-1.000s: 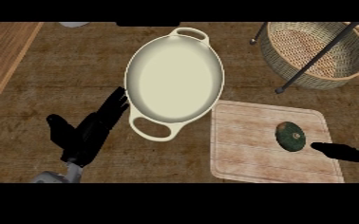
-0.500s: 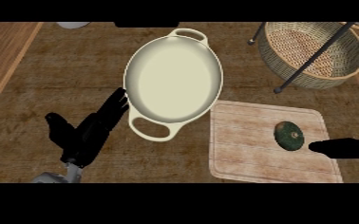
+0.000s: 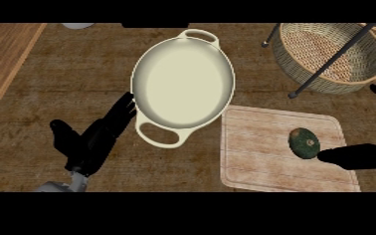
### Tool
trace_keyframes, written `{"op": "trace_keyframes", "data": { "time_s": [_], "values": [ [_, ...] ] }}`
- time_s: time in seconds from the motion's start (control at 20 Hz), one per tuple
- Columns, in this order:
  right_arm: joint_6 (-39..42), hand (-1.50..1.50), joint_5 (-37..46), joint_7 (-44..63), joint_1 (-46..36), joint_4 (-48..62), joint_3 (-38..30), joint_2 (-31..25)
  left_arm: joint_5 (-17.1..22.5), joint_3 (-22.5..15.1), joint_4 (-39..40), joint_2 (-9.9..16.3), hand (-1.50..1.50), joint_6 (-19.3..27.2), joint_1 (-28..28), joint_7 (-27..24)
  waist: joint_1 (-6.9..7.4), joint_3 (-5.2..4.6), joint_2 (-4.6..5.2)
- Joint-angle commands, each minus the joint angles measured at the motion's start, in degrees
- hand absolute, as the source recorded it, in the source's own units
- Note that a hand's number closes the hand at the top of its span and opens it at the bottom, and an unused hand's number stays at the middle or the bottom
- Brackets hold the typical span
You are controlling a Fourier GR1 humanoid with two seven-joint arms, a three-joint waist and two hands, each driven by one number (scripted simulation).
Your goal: Pick the squash from the cutting board and place it in the pot
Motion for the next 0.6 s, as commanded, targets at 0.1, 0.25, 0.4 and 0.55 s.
{"op": "trace_keyframes", "data": {
  "time_s": [0.1, 0.25, 0.4, 0.55],
  "values": [
    [-0.2, -1.5, 2.6, 10.3, -4.7, 3.5, 0.9, 5.5, -1.5, -0.4, 0.7, -2.9, 0.0, 1.1, -0.8, 0.7, 0.28, 0.07, 0.17],
    [0.6, -1.5, 4.4, 9.4, -5.6, 5.9, 3.3, 8.8, -1.9, 0.5, 2.2, -3.5, 0.0, 0.6, -2.8, 0.7, 0.2, 0.06, 0.24],
    [0.5, -1.5, 9.0, 10.4, -5.9, 7.1, 6.2, 11.6, -1.6, 1.6, 0.3, -1.3, 0.0, -1.6, 0.1, 0.2, 0.38, 0.06, 0.15],
    [1.1, -1.5, 10.6, 7.8, -4.7, 10.9, 5.6, 12.8, -0.4, 2.6, -3.5, -0.1, 0.0, -1.9, 1.4, 3.1, 0.47, 0.09, 0.07]
  ]
}}
